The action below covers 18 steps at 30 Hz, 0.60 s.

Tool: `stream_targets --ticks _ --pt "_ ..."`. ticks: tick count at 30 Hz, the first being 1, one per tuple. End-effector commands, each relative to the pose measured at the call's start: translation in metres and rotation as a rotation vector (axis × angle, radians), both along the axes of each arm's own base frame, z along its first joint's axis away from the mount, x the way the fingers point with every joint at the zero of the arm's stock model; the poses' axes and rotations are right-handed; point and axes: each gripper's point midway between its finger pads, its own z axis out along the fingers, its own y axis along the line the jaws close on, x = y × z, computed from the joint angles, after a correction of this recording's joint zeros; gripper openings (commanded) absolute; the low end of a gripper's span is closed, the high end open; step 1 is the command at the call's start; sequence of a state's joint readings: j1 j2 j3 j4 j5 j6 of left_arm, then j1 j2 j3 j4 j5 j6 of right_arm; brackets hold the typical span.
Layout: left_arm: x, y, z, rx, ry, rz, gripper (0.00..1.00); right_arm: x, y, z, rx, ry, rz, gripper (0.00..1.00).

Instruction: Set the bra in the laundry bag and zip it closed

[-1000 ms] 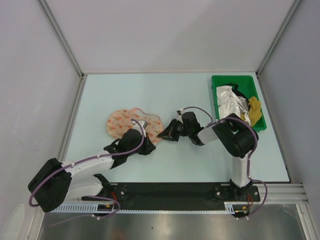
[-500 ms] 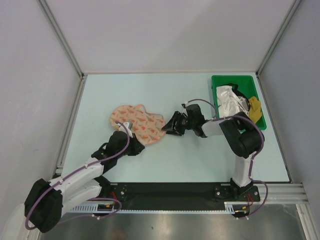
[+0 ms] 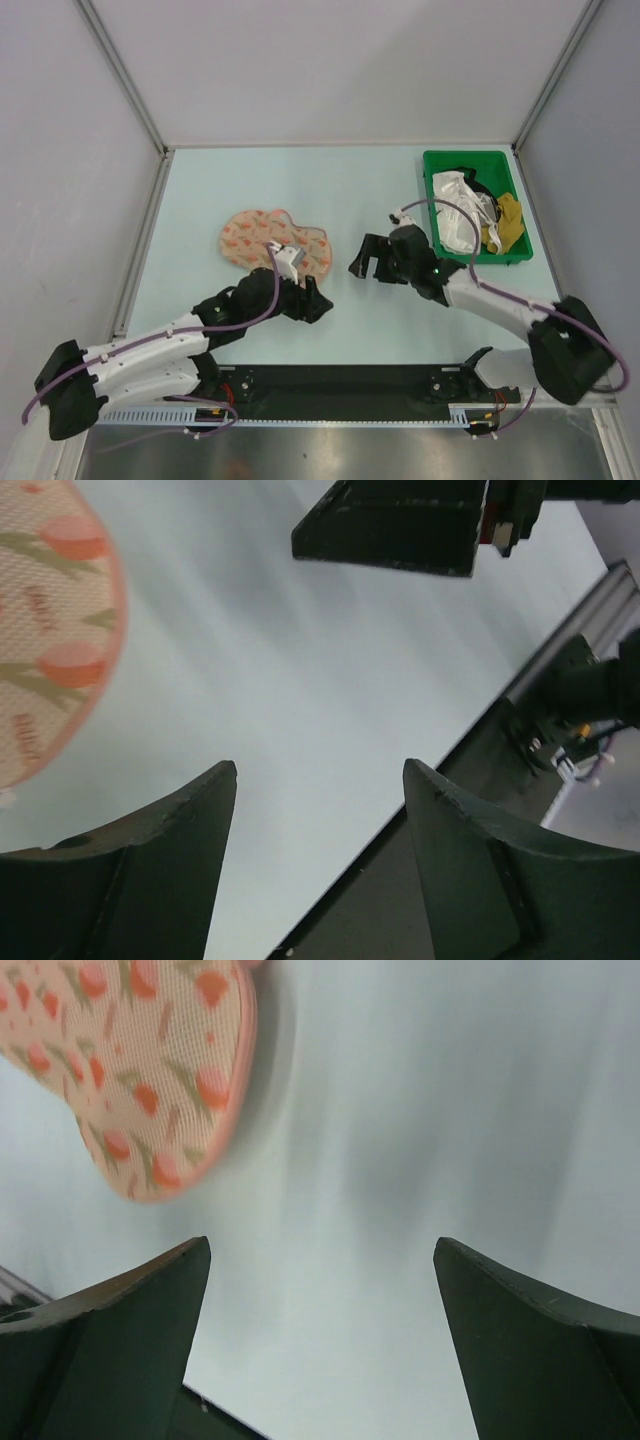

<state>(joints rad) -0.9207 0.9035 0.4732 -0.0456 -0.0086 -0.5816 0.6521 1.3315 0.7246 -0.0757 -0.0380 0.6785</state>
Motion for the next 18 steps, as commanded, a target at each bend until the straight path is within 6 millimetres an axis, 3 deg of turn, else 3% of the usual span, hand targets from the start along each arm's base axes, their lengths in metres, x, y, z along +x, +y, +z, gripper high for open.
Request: stream_targets --ticks 1,2,4,5,6,7,8,9,10,11,12,15,16,17,18 --pt "-0.015 -0.026 0.024 -0.093 -0.109 -0.07 0.74 -0.031 -0.03 0.003 -0.042 -0.126 -0.109 1.0" --pt "-0.024 -0.031 0.036 -0.149 -0.139 -0.096 0.75 -0.041 -0.029 0.004 -0.017 -0.147 -0.101 1.0" --pt "-0.032 -0.022 0.027 -0.167 -0.152 -0.096 0.76 -0.057 -0.041 0.003 0.077 -0.172 -0.159 1.0" --pt "-0.036 -0.015 0.045 -0.246 -0.19 -0.091 0.76 -0.066 -0.04 0.002 0.115 -0.17 -0.158 1.0" --pt "-0.041 -0.005 0.032 -0.261 -0.188 -0.085 0.77 -0.072 -0.043 0.014 0.205 -0.19 -0.176 1.0" --pt "-0.043 0.002 0.035 -0.296 -0.207 -0.071 0.78 -0.082 -0.05 -0.005 0.211 -0.162 -0.182 1.0" --pt "-0.049 0.015 0.057 -0.4 -0.251 -0.06 0.78 -0.087 -0.052 -0.007 0.248 -0.167 -0.187 1.0" --pt "-0.052 0.022 0.045 -0.41 -0.255 -0.057 0.78 -0.092 -0.051 0.007 0.349 -0.19 -0.192 1.0" --pt "-0.055 0.027 0.046 -0.445 -0.264 -0.054 0.79 -0.098 -0.055 -0.005 0.368 -0.187 -0.192 1.0" --pt "-0.058 0.034 0.042 -0.462 -0.254 -0.046 0.79 -0.1 -0.057 -0.005 0.396 -0.191 -0.197 1.0" --pt "-0.063 0.042 0.052 -0.549 -0.293 -0.044 0.79 -0.103 -0.058 -0.005 0.422 -0.199 -0.198 1.0" --pt "-0.076 0.029 0.036 -0.466 -0.226 -0.143 0.78 -0.108 -0.059 -0.01 0.512 -0.221 -0.206 1.0" --pt "-0.082 0.024 0.043 -0.506 -0.23 -0.182 0.77 -0.109 -0.052 -0.005 0.529 -0.233 -0.173 1.0" --pt "-0.096 0.02 0.071 -0.637 -0.258 -0.257 0.78 -0.112 -0.045 0.0 0.544 -0.255 -0.124 1.0" --pt "-0.105 0.018 0.067 -0.699 -0.264 -0.305 0.78 -0.132 -0.027 0.014 0.598 -0.262 0.036 1.0"
